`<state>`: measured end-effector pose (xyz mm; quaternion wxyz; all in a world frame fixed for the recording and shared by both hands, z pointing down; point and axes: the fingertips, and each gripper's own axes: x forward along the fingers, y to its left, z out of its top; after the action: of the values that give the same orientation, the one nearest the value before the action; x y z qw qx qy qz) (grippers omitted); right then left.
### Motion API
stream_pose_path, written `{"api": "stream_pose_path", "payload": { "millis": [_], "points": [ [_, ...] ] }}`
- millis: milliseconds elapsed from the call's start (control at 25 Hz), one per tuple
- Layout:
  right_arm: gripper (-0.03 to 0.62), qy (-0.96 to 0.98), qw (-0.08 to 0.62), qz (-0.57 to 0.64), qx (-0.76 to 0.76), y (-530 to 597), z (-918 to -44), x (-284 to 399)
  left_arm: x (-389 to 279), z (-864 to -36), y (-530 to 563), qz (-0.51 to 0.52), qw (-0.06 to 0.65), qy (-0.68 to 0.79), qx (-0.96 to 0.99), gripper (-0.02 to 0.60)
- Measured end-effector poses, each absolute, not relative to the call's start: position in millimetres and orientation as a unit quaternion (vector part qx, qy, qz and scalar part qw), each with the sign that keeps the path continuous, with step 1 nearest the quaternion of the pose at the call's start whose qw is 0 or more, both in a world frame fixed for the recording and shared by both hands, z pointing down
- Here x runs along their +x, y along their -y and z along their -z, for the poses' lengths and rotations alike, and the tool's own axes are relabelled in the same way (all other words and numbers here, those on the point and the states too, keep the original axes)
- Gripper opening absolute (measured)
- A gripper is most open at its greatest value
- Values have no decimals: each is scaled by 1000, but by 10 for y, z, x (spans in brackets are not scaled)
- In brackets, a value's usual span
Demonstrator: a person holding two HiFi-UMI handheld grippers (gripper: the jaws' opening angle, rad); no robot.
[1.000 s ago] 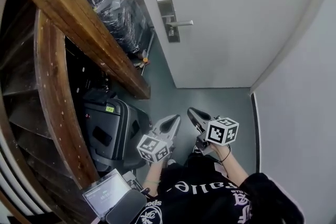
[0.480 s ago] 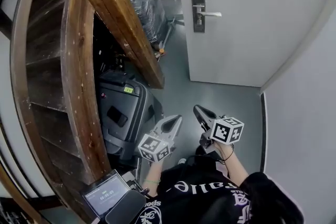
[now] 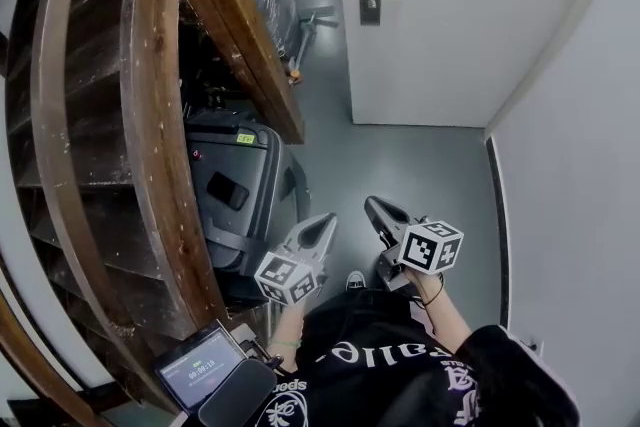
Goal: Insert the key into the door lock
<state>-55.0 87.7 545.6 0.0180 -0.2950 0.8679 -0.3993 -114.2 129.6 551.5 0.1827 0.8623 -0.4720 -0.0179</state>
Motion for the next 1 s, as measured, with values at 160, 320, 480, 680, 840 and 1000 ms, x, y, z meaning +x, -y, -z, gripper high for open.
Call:
{"api": "stream_pose_path", "payload": {
  "millis": [160,320,480,680,840,1000],
  "points": [
    [26,-864,16,388,-320,-1112,-5417,-368,-1024,-5468,-1452,25,181,455,872,5],
    [26,-863,18,381,-332,-1232,-5350,-201,-866,-5398,-1580,31,177,444,878,5],
    [26,-864,23,381,-327,-1315,-5277,-36,-725,-5318,-1664,33,172,447,877,5],
    [26,-867,22,375,-328,-1428,-5236,362,-439,-5251,-1764,38,169,461,870,5],
    [26,-870,17,373,-322,-1551,-5203,730,-1,-5248,-1894,39,175,459,870,5],
    [26,-875,10,370,-313,-1688,-5202,1041,439,-5237,-2058,36,173,455,873,5]
  ]
}}
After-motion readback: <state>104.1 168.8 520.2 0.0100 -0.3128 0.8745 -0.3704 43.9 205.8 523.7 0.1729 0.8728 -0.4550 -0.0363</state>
